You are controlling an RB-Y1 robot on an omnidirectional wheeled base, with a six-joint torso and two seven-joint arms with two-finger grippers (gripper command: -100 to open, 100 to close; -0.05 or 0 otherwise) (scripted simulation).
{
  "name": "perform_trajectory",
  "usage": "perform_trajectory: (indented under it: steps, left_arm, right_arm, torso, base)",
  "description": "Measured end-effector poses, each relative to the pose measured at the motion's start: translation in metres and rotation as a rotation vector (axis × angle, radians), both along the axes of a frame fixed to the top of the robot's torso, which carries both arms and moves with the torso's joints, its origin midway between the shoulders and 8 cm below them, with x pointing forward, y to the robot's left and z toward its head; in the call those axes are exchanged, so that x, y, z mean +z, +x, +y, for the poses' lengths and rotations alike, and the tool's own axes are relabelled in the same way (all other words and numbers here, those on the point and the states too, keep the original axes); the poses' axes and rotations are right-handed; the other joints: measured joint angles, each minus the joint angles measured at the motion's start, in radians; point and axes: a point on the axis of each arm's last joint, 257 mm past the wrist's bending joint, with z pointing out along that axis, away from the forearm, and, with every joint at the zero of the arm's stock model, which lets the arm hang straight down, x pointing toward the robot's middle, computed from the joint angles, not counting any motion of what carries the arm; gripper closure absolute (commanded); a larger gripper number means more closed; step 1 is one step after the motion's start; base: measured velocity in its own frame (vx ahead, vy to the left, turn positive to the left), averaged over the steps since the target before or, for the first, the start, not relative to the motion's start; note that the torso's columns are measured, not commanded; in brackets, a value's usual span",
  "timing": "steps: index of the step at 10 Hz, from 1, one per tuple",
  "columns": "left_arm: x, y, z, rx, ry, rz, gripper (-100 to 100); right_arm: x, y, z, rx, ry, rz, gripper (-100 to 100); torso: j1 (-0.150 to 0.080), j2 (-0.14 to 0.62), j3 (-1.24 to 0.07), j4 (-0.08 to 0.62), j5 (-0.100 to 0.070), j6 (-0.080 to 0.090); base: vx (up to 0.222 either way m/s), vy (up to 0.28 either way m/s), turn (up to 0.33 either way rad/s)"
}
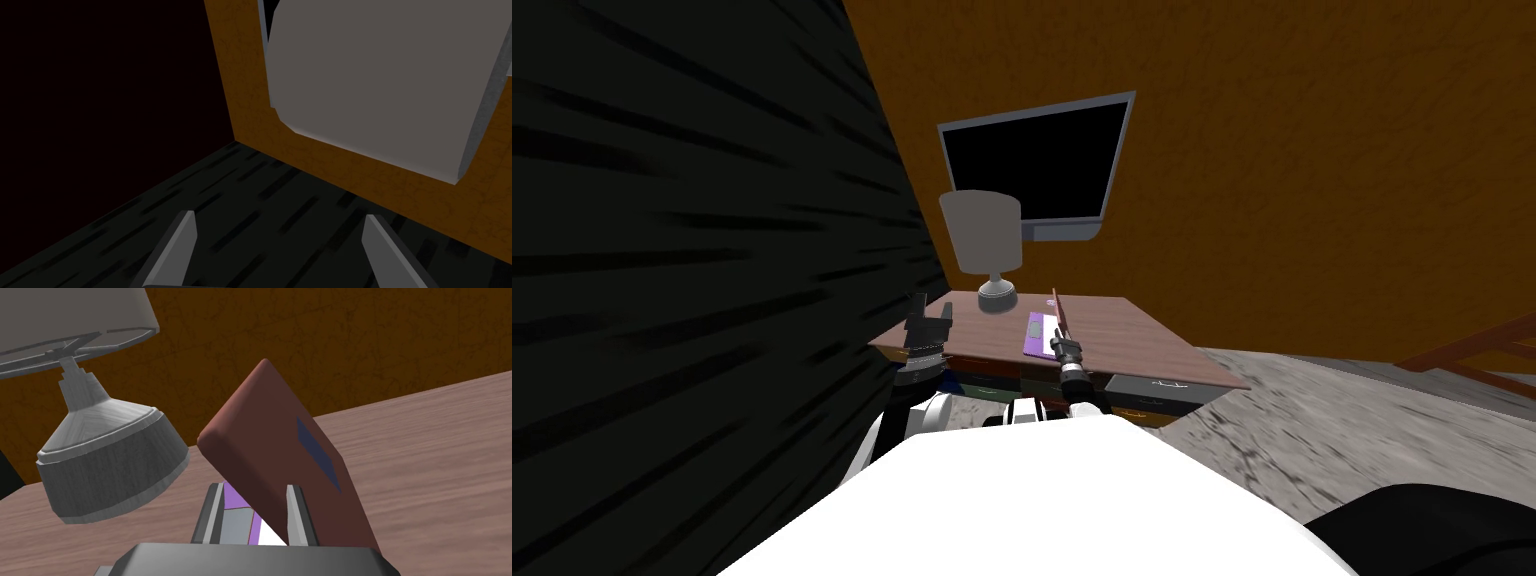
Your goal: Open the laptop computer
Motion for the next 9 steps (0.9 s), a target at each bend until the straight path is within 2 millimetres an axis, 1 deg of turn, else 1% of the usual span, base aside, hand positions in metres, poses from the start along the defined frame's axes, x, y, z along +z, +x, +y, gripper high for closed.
perform_trajectory:
  steps: [2, 5, 9]
  left_arm:
    - [0.000, 0.000, 0.000, 0.000, 0.000, 0.000, 0]
    - [0.000, 0.000, 0.000, 0.000, 0.000, 0.000, 0]
    - [0.000, 0.000, 0.000, 0.000, 0.000, 0.000, 0]
  right_arm:
    - [-0.007, 0.005, 0.001, 0.004, -0.057, 0.013, 100]
    - [-0.010, 0.011, 0.001, 0.002, -0.104, 0.014, 100]
    - [-0.025, 0.020, 0.001, -0.004, -0.177, 0.025, 100]
  torso:
    - [-0.001, -0.001, -0.001, 0.000, 0.000, 0.000]
    - [-0.001, 0.001, 0.000, 0.003, 0.001, -0.001]
    - [-0.003, -0.002, -0.001, -0.001, -0.001, 0.001]
  base:
    - [-0.009, 0.039, -0.007]
    - [-0.020, 0.022, 0.006]
    - [-0.014, 0.026, 0.012]
